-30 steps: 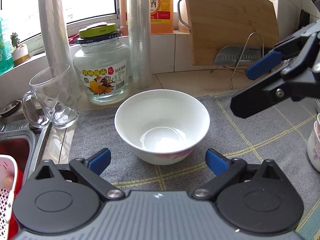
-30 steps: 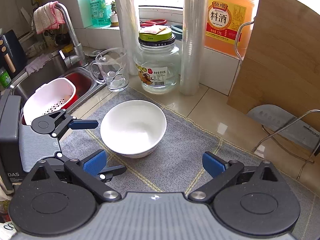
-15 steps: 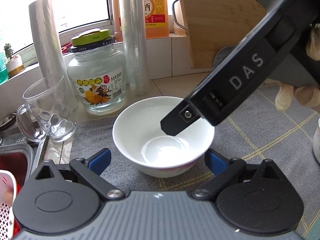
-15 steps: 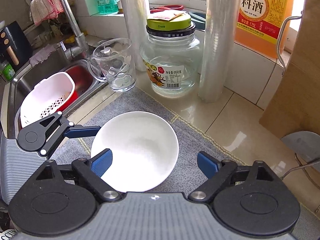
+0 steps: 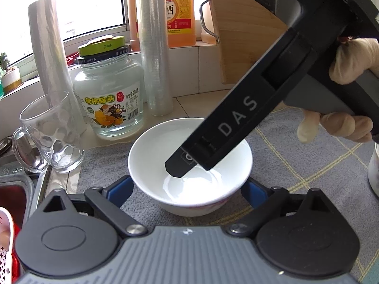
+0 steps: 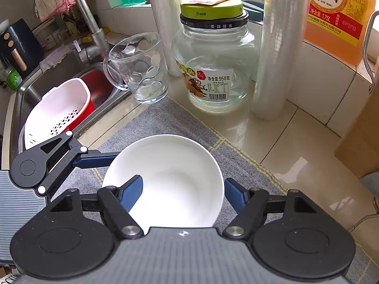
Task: Organize plates and bowls
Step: 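Close the right tool on that bowl's rim and lift it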
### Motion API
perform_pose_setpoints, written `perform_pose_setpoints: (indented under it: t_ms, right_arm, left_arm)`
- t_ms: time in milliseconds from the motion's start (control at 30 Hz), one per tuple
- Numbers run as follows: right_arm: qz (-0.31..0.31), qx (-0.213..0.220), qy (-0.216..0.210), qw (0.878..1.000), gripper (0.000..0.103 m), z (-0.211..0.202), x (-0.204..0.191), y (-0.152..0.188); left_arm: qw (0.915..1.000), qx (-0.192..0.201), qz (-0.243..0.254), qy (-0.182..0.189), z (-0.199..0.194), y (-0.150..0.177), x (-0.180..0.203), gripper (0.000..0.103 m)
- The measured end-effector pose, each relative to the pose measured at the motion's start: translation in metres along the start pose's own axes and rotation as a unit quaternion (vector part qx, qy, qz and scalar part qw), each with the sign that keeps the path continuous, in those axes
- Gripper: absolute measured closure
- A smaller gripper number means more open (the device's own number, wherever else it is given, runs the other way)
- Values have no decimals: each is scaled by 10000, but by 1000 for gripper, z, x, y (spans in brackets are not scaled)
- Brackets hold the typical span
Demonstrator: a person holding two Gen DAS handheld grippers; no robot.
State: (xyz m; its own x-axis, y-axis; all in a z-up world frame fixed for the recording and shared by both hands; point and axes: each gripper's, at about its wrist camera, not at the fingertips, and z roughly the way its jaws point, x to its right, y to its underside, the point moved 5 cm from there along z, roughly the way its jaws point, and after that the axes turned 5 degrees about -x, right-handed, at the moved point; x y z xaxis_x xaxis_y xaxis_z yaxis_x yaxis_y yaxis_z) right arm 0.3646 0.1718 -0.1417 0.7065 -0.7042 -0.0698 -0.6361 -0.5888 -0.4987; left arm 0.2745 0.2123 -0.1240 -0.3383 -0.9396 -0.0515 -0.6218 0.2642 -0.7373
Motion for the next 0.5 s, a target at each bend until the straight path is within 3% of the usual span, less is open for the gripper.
perform_pose_setpoints:
  t_ms: [500]
  right_arm:
    - [73,24,-88,9999,30,1,2,-1]
  left_arm:
    - [10000,33,44,38,1,-1,1,8]
